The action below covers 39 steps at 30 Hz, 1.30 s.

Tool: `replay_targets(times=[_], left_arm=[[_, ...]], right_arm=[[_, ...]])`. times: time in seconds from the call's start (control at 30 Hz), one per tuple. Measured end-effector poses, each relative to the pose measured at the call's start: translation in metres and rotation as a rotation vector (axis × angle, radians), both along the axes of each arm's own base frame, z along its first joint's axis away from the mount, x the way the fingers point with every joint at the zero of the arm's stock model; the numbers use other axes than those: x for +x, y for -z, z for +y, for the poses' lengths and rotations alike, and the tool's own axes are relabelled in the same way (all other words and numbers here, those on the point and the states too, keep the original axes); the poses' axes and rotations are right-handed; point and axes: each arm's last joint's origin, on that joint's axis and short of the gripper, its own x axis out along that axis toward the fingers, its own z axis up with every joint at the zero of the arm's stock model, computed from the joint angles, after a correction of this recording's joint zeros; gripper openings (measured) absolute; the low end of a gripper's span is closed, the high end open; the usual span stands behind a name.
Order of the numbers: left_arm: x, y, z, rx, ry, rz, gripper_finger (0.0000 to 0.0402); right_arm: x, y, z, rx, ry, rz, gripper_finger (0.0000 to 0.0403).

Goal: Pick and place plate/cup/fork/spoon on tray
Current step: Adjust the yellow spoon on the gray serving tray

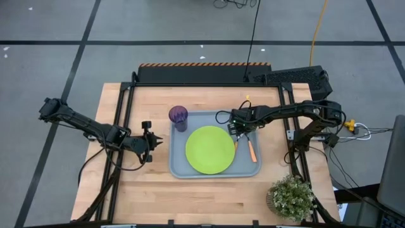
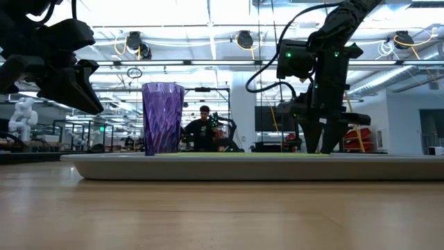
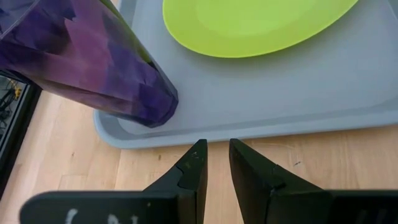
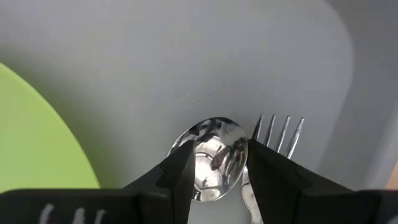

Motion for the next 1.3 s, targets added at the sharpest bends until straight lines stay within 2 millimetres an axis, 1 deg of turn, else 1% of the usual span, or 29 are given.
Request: replay_targets(times=[0.6,0.83,0.97,1.17,1.3], left_arm=[[0.0,0.0001,0.0,0.0,0.0,0.0,0.0072],[0.0,0.0,0.0,0.0,0.0,0.0,0.0072],[0.0,0.0,0.0,0.0,0.0,0.0,0.0072],[0.0,0.0,0.0,0.0,0.0,0.0,0.0072],[0.0,0.0,-0.0001,0.0,0.0,0.0,0.0072]], right_arm=[[0.0002,-0.0002,-0.0004,-0.04,-0.184,0.028,0.0134],[0.0,-0.0002,-0.001,-0.068,-0.227,0.042,0.0132],[0.0,-0.0002,-0.001,-0.068,-0.229,0.043,0.0113],[0.0,-0.0002,-0.001,-0.069,-0.23,0.043,0.0063],[0.0001,-0.0003,-0.001,-0.069,-0.234,0.043,0.004]])
